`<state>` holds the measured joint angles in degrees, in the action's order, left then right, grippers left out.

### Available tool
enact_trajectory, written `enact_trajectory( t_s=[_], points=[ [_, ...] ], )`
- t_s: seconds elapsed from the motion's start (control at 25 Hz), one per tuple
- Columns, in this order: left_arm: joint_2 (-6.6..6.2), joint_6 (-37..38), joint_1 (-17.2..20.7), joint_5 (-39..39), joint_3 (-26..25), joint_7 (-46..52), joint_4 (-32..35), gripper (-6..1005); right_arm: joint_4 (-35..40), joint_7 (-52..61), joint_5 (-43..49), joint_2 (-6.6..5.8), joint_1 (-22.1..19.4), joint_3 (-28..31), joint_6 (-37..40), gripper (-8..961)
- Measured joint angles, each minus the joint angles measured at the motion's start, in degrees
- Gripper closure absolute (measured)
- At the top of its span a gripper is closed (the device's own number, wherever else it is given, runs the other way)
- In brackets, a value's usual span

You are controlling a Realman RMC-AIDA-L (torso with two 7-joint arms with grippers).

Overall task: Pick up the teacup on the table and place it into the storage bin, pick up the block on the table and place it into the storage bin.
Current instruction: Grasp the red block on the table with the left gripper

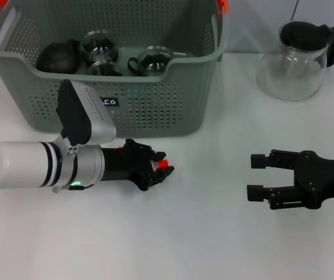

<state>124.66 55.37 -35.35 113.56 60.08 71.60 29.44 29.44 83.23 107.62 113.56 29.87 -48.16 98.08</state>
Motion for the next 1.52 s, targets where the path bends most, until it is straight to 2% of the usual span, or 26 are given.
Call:
enact_trajectory(
  t_s=[0.04, 0.24, 0.44, 0.8, 1.12, 1.32, 1.44, 1.52],
  points=[
    [-0.01, 0.0, 0.0, 0.0, -0.2, 0.1, 0.0, 551, 0.0, 0.0, 0.0, 0.01, 0.0, 0.0, 0.0, 9],
    [-0.10, 0.0, -0.1, 0.0, -0.4, 0.6, 0.2, 779, 0.1, -0.1, -0.1, 0.08, -0.1, 0.0, 0.1, 9],
    [-0.20, 1.8, 0.2, 0.0, -0.5, 2.1, 2.0, 917, 0.2, -0.1, -0.3, 0.09, -0.2, 0.1, 0.2, 9],
    [-0.38, 16.3, 4.4, 0.1, -3.3, 8.3, 13.3, 923, 0.2, -0.4, -0.1, 0.09, -0.5, 0.7, 0.4, 8],
    [-0.38, 14.6, 4.2, 0.7, -2.4, 8.4, 13.0, 909, 0.2, -0.5, -0.1, 0.01, -0.4, 0.7, 0.3, 9],
    [-0.31, 10.9, 3.8, 0.8, 0.3, 8.1, 11.6, 750, 0.2, -0.5, -0.2, -0.09, -0.3, 0.7, 0.4, 8],
    [-0.30, 8.9, 3.1, 0.8, 0.9, 8.1, 10.0, 509, 0.2, -0.5, -0.2, -0.10, -0.3, 0.7, 0.5, 8],
    [-0.35, 7.5, 2.6, 0.8, 1.3, 8.0, 8.6, 440, 0.2, -0.5, -0.2, -0.10, -0.3, 0.7, 0.4, 8]
  ],
)
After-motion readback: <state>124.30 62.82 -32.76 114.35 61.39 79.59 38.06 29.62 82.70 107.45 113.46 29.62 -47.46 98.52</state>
